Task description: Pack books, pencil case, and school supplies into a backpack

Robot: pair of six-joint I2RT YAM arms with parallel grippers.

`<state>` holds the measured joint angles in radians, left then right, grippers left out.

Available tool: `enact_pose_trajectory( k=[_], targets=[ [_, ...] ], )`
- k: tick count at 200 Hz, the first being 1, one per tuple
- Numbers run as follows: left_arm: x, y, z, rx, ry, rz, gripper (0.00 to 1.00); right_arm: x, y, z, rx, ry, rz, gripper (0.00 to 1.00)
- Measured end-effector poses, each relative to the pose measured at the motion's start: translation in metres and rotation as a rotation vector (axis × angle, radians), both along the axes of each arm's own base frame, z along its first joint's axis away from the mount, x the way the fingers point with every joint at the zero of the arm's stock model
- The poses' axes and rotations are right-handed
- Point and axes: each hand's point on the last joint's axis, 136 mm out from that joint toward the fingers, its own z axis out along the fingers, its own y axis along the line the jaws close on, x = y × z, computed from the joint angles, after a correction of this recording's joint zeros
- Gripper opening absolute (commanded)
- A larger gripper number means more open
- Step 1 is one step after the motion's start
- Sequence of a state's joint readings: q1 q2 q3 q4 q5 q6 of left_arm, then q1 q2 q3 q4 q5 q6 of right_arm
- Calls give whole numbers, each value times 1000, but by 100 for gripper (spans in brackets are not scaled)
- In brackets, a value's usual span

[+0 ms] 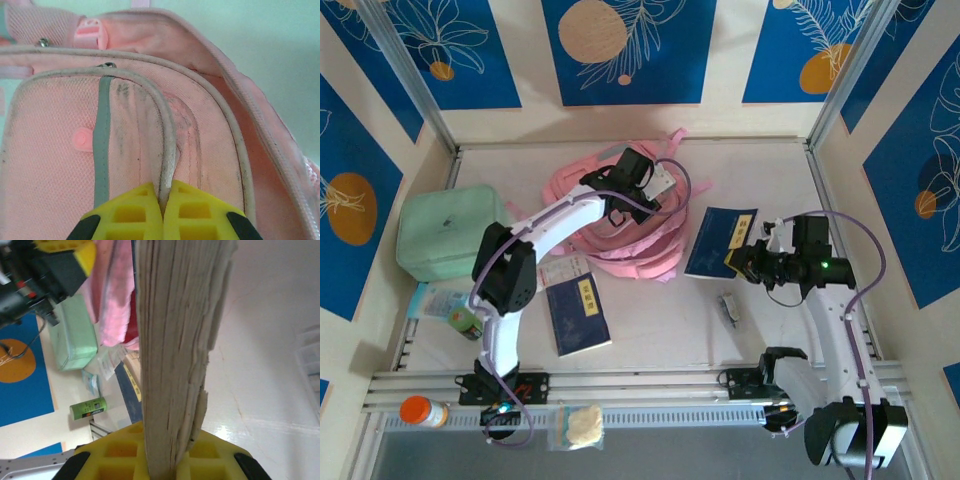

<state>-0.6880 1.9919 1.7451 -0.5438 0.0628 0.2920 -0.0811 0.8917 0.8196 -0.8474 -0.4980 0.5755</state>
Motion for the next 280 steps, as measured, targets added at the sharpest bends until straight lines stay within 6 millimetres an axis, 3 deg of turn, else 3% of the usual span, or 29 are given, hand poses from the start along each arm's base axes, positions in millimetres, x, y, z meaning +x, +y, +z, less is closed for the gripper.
enact_pose_trajectory(
  k=[51,84,117,183,224,243,280],
  targets=[
    [-33,-8,52,-47,-66,-113,0,-9,1,-6,-33,42,8,0],
    [-41,-2,84,-78,-122,-125,0,-15,31,-13,8,46,119,0],
    [-42,-1,91,-94,-128,-114,0,-13,65,-30,77,78,217,0],
    [-37,-1,95,-131,-121,-53,0,44,117,-65,119,112,260,0],
    [-33,0,101,-148,-139,-24,0,92,130,-94,103,115,224,6],
    [-33,2,101,-153,-146,-13,0,111,131,-109,70,133,197,23],
    [-32,3,102,-158,-151,-2,0,127,118,-115,4,124,144,38]
  ],
)
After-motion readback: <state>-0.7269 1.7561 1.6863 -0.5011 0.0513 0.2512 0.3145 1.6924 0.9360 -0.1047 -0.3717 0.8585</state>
